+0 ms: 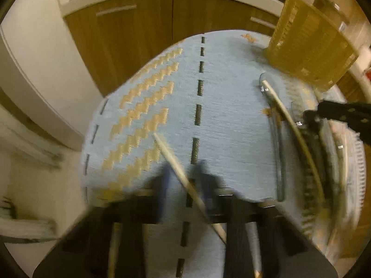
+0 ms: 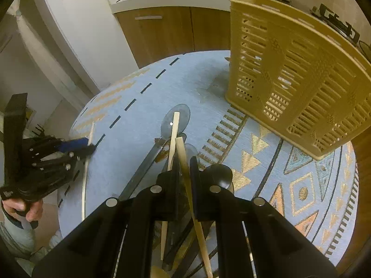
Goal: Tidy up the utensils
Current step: 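Grasp a wooden chopstick with the left gripper while the right gripper grasps chopsticks, then lift the chopsticks and lower them into the tan caddy with both grippers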
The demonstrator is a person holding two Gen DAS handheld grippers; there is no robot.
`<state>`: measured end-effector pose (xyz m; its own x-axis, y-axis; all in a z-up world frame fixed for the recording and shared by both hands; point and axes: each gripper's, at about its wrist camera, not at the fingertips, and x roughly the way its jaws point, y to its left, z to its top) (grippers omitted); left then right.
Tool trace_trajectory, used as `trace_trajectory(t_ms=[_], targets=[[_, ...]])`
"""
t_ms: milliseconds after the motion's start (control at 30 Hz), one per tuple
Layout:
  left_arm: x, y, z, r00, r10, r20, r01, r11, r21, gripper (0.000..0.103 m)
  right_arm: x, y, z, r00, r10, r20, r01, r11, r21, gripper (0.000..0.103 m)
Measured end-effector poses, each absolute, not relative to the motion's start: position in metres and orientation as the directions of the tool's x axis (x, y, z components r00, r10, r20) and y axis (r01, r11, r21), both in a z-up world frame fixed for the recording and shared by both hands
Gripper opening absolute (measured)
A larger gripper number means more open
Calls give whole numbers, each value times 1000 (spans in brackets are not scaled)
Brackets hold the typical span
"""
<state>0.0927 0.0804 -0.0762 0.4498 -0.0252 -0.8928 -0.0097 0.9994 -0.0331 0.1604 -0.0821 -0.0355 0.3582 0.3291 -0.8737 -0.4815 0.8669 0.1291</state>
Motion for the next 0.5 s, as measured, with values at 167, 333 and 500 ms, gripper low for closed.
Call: trace_trajectory(t_ms=[167, 333, 500], targets=[[89, 78, -72, 497, -106, -861, 8, 993, -117, 3, 155, -92, -27, 376, 358, -855, -477, 866, 152, 8], [84, 65, -52, 569, -227, -791, 96, 973, -210, 3, 151, -111, -21, 402, 381, -833, -451, 874, 182, 6], [88, 53, -25, 637, -284, -717, 156, 958, -240, 3, 149, -126, -9, 418, 406, -813, -439, 873, 210, 6]])
